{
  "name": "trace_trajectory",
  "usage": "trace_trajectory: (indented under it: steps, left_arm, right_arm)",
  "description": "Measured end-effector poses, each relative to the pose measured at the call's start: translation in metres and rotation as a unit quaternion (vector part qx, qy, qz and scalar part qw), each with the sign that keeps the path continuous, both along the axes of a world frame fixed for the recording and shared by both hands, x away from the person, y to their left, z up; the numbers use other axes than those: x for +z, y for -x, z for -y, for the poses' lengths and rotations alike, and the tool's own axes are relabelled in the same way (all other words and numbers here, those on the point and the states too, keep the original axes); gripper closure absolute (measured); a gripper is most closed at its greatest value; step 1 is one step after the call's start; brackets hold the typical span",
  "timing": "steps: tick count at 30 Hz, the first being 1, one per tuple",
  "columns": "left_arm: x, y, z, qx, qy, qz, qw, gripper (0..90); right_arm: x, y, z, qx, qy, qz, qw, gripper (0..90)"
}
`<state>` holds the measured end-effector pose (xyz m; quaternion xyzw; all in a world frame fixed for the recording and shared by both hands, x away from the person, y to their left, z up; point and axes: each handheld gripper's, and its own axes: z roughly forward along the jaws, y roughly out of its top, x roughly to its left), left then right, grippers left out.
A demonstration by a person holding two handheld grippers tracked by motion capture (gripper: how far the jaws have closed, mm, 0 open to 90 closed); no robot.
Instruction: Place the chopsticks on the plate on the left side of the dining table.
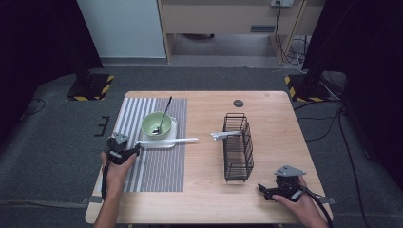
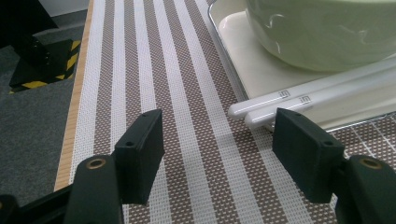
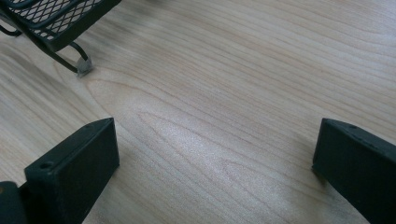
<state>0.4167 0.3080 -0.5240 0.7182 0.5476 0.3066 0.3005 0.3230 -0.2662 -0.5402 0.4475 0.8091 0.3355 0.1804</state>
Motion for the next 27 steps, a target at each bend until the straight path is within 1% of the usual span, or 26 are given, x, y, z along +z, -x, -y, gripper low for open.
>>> trace_trajectory:
  steps: [4, 7, 8, 15, 27]
  left_arm:
    - [0.0006, 0.0002, -0.0002, 0.001, -0.001, 0.004, 1.0000, 33.6]
    - [0.0003, 0.0001, -0.0011, 0.002, -0.001, 0.002, 1.0000, 33.6]
    - [-0.0004, 0.0000, -0.0012, 0.003, -0.004, -0.002, 1.0000, 33.6]
    - [-0.0003, -0.0006, -0.0009, 0.005, -0.007, 0.002, 1.0000, 33.8]
    - [-0.0013, -0.0019, -0.0036, 0.008, -0.003, 0.004, 1.0000, 33.8]
  right_arm:
    - [0.0000, 0.0000, 0.0000, 0.000, 0.000, 0.000, 1.0000, 0.3]
    - [0.0000, 0.0000, 0.0000, 0.000, 0.000, 0.000, 1.0000, 0.3]
    - [0.0000, 0.0000, 0.0000, 0.000, 0.000, 0.000, 1.0000, 0.3]
    - [-0.0001, 0.0000, -0.0001, 0.000, 0.000, 0.001, 1.0000, 0.3]
    - [-0.0001, 0.0000, 0.0000, 0.000, 0.000, 0.001, 1.0000, 0.3]
